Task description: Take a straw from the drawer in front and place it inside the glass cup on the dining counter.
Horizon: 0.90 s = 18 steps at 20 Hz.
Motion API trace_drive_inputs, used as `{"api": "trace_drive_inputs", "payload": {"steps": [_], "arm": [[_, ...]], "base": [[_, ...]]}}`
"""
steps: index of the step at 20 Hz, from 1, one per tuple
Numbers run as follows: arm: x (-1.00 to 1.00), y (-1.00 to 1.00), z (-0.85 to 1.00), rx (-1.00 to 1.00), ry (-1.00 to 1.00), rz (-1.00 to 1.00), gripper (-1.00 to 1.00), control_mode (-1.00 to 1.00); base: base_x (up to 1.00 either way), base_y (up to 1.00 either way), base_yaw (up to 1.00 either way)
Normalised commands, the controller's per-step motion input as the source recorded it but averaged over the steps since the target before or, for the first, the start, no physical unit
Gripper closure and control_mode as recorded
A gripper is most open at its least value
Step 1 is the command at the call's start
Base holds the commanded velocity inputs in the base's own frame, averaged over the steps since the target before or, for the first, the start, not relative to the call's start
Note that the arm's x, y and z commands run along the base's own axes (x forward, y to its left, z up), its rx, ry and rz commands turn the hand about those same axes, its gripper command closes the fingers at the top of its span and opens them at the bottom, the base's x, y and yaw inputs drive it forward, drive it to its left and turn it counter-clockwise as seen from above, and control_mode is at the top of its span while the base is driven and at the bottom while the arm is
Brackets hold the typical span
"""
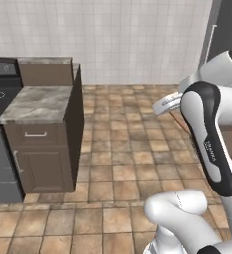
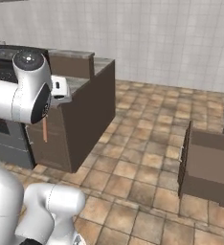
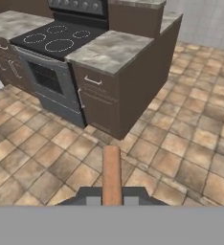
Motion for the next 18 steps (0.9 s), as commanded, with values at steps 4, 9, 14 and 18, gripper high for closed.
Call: {"api": "trace_drive_inputs", "payload": {"steps": [4, 9, 14, 18], "arm": [[0.00, 0.00, 0.00, 0.00, 0.00, 0.00, 1.00, 1.00], [0.00, 0.00, 0.00, 0.00, 0.00, 0.00, 1.00, 1.00], [0.00, 0.00, 0.00, 0.00, 0.00, 0.00, 1.00, 1.00], [0.00, 0.00, 0.00, 0.00, 0.00, 0.00, 1.00, 1.00]], "base": [[0.69, 0.56, -0.14], [0.84, 0.53, -0.24], [0.97, 0.31, -0.30], [1.00, 0.19, -0.33]]}}
